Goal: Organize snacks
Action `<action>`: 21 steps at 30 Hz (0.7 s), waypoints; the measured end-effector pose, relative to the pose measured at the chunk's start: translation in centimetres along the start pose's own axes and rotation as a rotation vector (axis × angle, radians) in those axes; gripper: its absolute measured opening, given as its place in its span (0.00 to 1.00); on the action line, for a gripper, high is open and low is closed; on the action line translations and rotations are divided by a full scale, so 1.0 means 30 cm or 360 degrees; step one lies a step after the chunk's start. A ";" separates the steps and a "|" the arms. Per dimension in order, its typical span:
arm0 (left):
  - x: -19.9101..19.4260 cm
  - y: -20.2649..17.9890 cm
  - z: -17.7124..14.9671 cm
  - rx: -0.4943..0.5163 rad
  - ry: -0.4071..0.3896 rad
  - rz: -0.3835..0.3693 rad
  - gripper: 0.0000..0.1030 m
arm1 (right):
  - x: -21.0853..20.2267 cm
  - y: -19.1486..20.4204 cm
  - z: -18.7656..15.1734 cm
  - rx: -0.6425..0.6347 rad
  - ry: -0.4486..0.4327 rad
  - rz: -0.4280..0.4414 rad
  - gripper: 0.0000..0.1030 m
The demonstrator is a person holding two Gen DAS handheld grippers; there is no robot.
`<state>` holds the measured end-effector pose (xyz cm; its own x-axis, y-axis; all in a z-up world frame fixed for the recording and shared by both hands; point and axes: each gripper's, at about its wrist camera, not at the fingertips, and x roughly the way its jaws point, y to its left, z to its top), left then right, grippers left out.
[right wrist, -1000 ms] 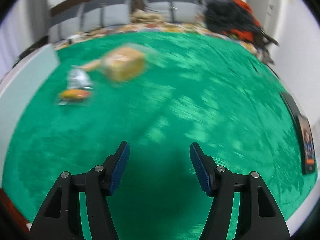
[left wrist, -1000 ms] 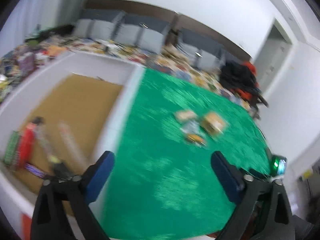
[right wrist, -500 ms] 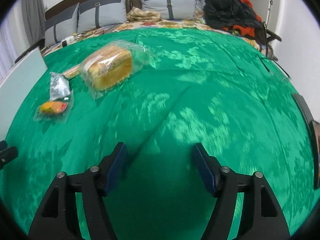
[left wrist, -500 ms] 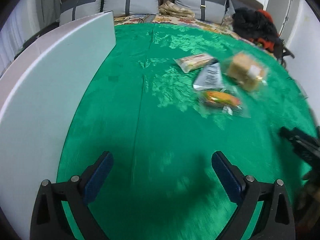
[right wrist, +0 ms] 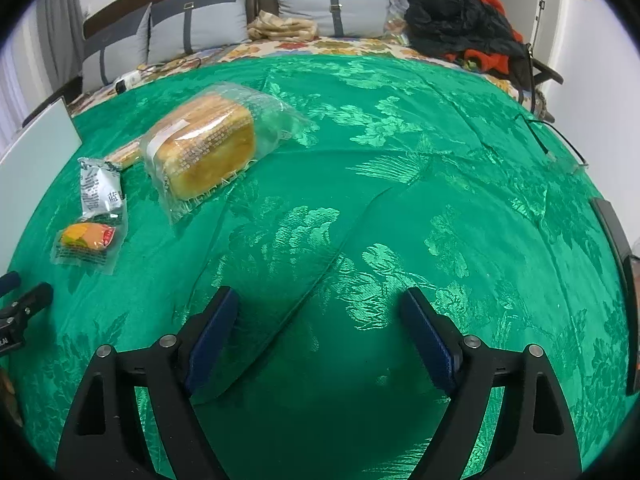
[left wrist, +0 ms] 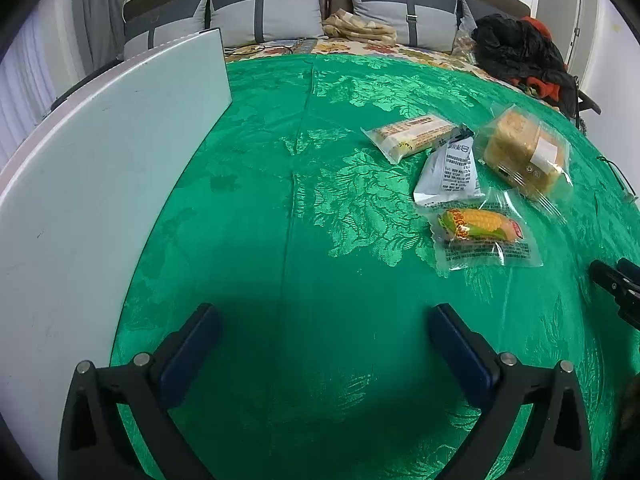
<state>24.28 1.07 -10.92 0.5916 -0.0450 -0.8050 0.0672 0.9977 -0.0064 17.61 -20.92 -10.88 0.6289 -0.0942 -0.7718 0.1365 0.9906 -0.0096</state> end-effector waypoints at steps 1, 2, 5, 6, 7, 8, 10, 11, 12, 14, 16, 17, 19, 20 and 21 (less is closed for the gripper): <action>0.001 -0.001 0.002 0.0000 0.0000 0.0000 1.00 | -0.001 0.000 -0.001 -0.0001 0.0000 -0.0002 0.84; 0.001 0.000 0.002 0.0000 0.0000 0.0000 1.00 | 0.000 0.000 -0.001 -0.0002 0.0000 -0.0004 0.84; 0.001 0.001 0.001 0.0000 0.0000 0.0000 1.00 | -0.001 -0.002 -0.002 0.0003 0.0000 -0.0008 0.84; 0.001 0.000 0.001 0.0000 0.0000 0.0000 1.00 | -0.002 -0.004 -0.002 0.0006 0.0000 -0.0012 0.84; 0.001 0.000 0.001 0.0000 0.0000 0.0000 1.00 | -0.002 -0.006 -0.002 0.0009 0.0000 -0.0012 0.84; 0.001 0.000 0.001 0.0000 0.0000 0.0000 1.00 | -0.003 -0.006 -0.002 0.0013 0.0000 -0.0015 0.84; 0.001 0.000 0.001 0.0000 0.0000 0.0000 1.00 | -0.003 -0.009 -0.003 0.0019 0.0000 -0.0021 0.84; 0.001 0.001 0.001 -0.0001 0.0000 -0.0001 1.00 | -0.003 -0.010 -0.003 0.0021 0.0001 -0.0023 0.84; 0.001 0.000 0.001 -0.0001 0.0000 -0.0001 1.00 | -0.003 -0.008 -0.001 0.0021 0.0002 -0.0027 0.84; 0.001 0.000 0.001 0.0000 0.0000 -0.0001 1.00 | 0.000 -0.004 0.001 0.0023 0.0005 -0.0039 0.87; 0.001 0.000 0.001 -0.0001 0.0000 -0.0001 1.00 | 0.013 -0.004 0.014 0.0045 0.0014 -0.0036 0.91; 0.002 -0.002 0.005 -0.0001 0.0000 -0.0002 1.00 | 0.019 -0.003 0.022 0.0044 0.0017 -0.0034 0.92; 0.002 -0.003 0.008 -0.0001 0.0001 -0.0001 1.00 | 0.026 0.002 0.029 0.0037 0.0019 -0.0034 0.92; 0.002 -0.003 0.008 -0.0001 0.0001 -0.0001 1.00 | 0.025 0.003 0.028 0.0036 0.0019 -0.0037 0.92; 0.002 -0.003 0.008 -0.0001 0.0001 -0.0001 1.00 | 0.025 0.002 0.031 0.0040 0.0020 -0.0031 0.92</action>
<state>24.50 0.96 -10.85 0.5911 -0.0458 -0.8053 0.0673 0.9977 -0.0074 18.81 -21.04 -10.86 0.6163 -0.1119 -0.7795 0.1677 0.9858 -0.0089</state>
